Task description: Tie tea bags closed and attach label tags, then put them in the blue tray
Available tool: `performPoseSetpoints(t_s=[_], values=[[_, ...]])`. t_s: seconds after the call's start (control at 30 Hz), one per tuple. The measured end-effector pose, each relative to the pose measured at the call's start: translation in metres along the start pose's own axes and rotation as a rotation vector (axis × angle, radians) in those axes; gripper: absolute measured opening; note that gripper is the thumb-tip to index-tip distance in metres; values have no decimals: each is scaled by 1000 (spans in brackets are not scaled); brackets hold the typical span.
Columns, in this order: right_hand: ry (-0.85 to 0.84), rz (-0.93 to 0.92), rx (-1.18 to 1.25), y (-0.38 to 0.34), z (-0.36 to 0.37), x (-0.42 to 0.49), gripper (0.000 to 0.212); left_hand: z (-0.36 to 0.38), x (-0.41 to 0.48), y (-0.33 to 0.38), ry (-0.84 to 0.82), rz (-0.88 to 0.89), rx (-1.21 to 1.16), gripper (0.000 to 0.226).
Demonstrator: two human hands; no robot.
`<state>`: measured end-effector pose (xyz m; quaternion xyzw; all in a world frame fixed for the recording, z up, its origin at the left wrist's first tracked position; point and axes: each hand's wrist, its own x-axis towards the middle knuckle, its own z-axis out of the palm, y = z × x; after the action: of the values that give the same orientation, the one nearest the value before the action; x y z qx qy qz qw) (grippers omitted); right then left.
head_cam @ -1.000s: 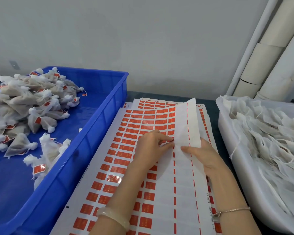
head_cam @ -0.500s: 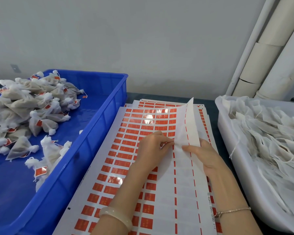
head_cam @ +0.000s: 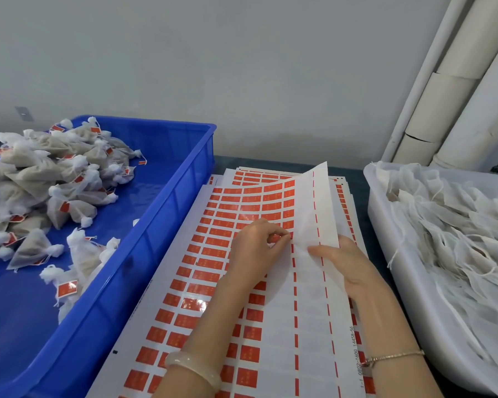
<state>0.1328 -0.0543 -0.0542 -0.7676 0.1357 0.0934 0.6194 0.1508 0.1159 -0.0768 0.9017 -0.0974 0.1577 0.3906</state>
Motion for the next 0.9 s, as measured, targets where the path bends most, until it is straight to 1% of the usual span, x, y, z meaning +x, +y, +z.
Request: performPoseSetpoints(t_s=[0.1,0.17,0.27,0.33,0.43,0.5,0.57,0.6,0.67,0.73,0.77,0.8,0.83,0.9], values=[[14,-5,-8,-1,1,0,23,-1,1,-2,16,-47,-15,22],[54,-24,-43,0,1,1,25,-2,2,-3,34,-84,-37,22],[136,-60,-133,-1,3,1,35,-5,3,-5,85,-151,-79,19],[154,-80,-163,0,4,1,41,-9,4,-6,143,-199,-104,17],[160,-117,-168,2,4,2,36,-14,5,-8,264,-263,-148,20],[153,-140,-188,3,4,1,42,-19,4,-9,362,-302,-196,23],[165,-156,-224,4,5,0,49,-24,4,-9,406,-328,-256,24],[185,-167,-238,4,6,-1,52,-25,4,-9,388,-332,-290,24],[278,-217,-261,6,9,-2,61,-26,4,-6,281,-313,-331,19],[419,-312,-267,5,10,-3,71,-23,2,-1,146,-276,-352,10],[454,-381,-245,2,10,-4,69,-22,2,1,89,-251,-362,7],[439,-447,-208,0,9,-5,63,-21,0,2,38,-224,-375,7],[382,-494,-161,-3,10,-7,55,-20,0,3,-5,-198,-394,8],[228,-510,-117,-6,14,-10,42,-20,-1,4,-59,-163,-436,8]])
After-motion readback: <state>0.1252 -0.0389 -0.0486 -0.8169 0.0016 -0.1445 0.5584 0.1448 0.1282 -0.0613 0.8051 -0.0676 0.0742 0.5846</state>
